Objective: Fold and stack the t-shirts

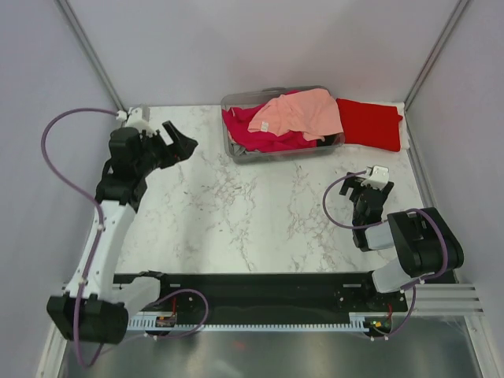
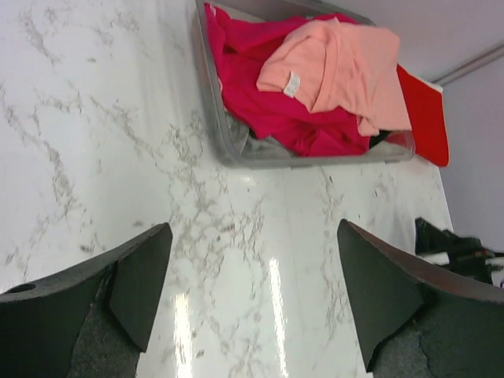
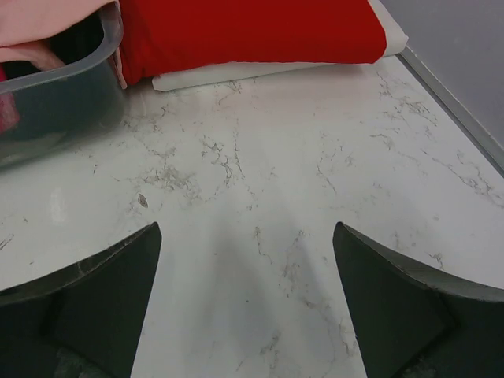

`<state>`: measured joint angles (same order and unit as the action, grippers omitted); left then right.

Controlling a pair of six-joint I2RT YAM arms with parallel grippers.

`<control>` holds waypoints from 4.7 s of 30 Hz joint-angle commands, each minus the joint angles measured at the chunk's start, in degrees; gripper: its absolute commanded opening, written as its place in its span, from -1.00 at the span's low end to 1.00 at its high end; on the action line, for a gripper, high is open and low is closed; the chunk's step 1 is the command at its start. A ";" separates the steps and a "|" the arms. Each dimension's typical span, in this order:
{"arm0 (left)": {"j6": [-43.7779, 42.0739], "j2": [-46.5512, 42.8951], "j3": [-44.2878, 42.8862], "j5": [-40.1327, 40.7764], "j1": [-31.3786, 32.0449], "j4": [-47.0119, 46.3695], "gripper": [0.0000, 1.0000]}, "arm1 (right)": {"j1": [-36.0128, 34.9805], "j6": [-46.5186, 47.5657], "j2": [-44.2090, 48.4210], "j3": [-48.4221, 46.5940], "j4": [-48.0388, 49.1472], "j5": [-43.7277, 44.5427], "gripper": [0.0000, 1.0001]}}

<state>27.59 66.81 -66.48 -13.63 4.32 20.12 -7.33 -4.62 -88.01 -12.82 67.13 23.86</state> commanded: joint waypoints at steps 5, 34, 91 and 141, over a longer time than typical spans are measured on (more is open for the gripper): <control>-7.81 -25.03 15.31 5.44 -0.27 14.58 0.93 | 0.04 0.05 0.47 -0.01 2.65 -0.13 0.96; -3.78 -34.37 23.76 9.67 1.48 16.71 0.75 | -2.16 -21.13 13.68 -48.48 -73.29 -11.19 0.96; -3.86 -36.31 24.03 11.96 1.48 16.80 0.72 | -10.95 -19.62 30.31 -76.16 -105.01 -4.88 -1.00; 9.58 8.31 16.91 10.54 16.60 -12.66 -0.96 | -10.95 -38.71 63.57 -48.00 -117.76 22.02 -1.00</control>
<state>35.62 88.86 -48.97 -4.78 20.67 7.73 -18.22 -43.16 -24.84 -61.25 -51.57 45.34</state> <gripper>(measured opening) 0.046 0.009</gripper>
